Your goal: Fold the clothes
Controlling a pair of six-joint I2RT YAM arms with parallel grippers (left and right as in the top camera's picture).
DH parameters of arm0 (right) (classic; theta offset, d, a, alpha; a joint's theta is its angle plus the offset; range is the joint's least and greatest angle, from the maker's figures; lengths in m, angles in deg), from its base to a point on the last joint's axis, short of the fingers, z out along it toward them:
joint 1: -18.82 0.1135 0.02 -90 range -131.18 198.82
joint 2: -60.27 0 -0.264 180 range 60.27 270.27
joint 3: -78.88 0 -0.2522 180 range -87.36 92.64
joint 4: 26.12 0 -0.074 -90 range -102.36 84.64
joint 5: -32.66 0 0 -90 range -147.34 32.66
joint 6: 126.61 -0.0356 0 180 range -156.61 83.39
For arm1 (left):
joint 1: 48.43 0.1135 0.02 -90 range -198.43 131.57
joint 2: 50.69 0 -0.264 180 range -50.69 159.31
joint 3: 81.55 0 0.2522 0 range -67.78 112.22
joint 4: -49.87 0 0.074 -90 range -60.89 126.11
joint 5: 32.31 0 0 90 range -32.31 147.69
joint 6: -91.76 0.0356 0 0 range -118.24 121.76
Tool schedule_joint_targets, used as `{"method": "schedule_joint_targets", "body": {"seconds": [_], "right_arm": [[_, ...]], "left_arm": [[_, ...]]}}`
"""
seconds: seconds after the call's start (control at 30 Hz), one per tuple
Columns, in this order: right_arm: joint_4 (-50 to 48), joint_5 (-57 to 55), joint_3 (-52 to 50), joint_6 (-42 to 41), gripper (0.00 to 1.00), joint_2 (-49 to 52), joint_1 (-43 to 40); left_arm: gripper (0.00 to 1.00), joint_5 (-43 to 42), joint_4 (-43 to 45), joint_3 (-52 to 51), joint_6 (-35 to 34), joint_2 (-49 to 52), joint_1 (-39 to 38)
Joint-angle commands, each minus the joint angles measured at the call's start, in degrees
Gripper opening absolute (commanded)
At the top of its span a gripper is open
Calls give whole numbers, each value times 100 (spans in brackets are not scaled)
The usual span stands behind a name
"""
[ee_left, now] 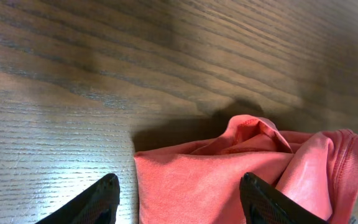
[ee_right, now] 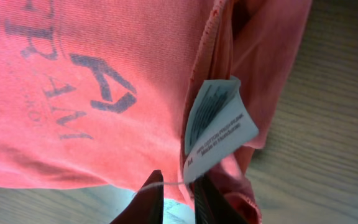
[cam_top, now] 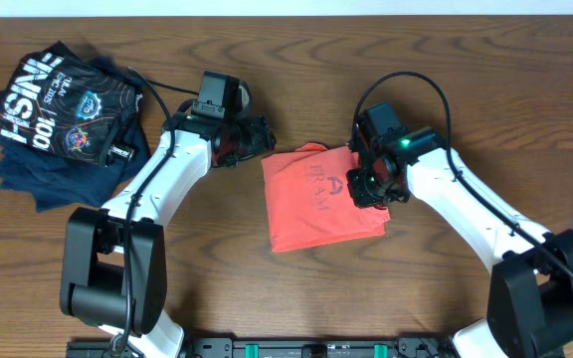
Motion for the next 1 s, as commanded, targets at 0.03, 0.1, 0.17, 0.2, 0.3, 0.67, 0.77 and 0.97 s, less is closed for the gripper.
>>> {"method": "schedule_joint_targets", "body": {"seconds": [0.03,0.1,0.17,0.2,0.3,0.67,0.77,0.97], "right_arm": [[-68,-70,-63,72,3,278,42],[-81,-197,-63,42,1,356,39],[22,-837,-63,-356,1,378,4],[138,-1320,-63,-723,1,378,-28],[619,-2588,-63,-1847,1,378,-186],[960,-1550,-61,-1270,1,374,-369],[940,-1622,-9,-1239,1,361,-387],[922,-2258,352,-1740,1,136,-822]], "left_arm": [[64,70,-50,-74,81,17,-13],[64,70,-66,-72,81,17,-15],[64,72,-96,-72,81,17,-13],[64,72,-98,-72,81,17,-13],[64,70,-122,-72,81,17,-13],[64,70,-52,-72,81,17,-13],[64,70,-9,-72,81,17,-26],[64,72,164,-72,511,17,-293]]}}
